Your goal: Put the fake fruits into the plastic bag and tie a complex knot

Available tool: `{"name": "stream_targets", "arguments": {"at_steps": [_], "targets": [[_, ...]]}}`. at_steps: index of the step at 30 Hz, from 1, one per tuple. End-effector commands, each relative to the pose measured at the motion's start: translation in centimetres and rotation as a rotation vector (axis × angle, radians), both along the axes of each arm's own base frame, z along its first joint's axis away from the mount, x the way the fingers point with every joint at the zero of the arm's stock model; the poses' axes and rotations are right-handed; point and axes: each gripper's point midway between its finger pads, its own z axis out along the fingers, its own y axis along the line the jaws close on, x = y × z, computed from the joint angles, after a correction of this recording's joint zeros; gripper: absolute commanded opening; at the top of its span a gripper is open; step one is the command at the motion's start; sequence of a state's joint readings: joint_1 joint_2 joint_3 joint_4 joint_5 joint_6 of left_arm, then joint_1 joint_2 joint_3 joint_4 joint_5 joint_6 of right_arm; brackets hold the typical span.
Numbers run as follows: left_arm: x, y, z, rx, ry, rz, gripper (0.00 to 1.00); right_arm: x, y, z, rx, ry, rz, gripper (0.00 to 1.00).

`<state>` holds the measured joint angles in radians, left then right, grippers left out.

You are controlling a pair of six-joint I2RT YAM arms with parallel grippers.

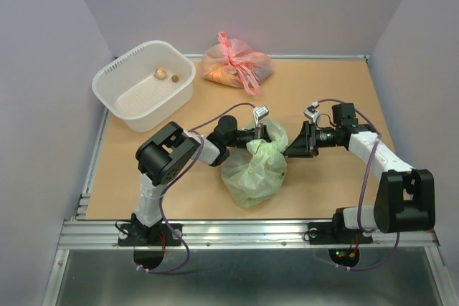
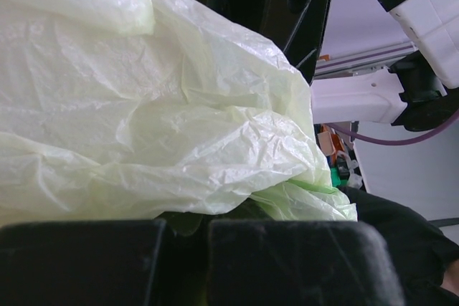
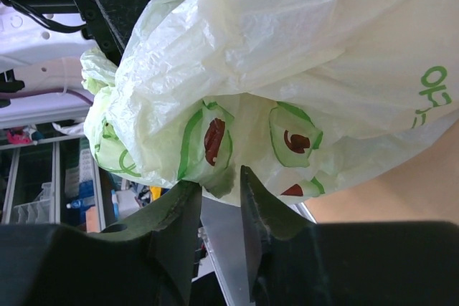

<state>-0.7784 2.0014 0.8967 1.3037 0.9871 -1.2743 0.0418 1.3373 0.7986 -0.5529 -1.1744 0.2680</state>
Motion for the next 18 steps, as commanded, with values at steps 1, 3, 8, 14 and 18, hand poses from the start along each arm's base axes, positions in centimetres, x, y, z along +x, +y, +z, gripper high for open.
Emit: {"name": "stream_targets", "arguments": {"at_steps": [1, 3, 8, 14, 18], "targets": [[-0.6, 0.2, 6.0, -0.266, -0.270, -0.012, 0.00, -0.7, 0.5, 0.2, 0.031, -0.021, 0.029, 0.30], [-0.6, 0.1, 6.1, -0.268, -0.272, -0.014, 0.00, -0.6, 0.5, 0.1, 0.029, -0.025, 0.033, 0.19], [-0.8, 0.3, 5.9, -0.261, -0.272, -0.021, 0.00, -0.3, 0.4, 0.0, 0.010, -0.034, 0.022, 0.00], [-0.8, 1.3, 5.4, -0.229, -0.260, -0.005, 0.17, -0.4, 0.3, 0.3, -0.005, -0.065, 0.016, 0.00], [-0.6, 1.9, 5.0, -0.205, -0.259, 0.011, 0.20, -0.5, 0.3, 0.4, -0.011, -0.073, 0.011, 0.00]]}}
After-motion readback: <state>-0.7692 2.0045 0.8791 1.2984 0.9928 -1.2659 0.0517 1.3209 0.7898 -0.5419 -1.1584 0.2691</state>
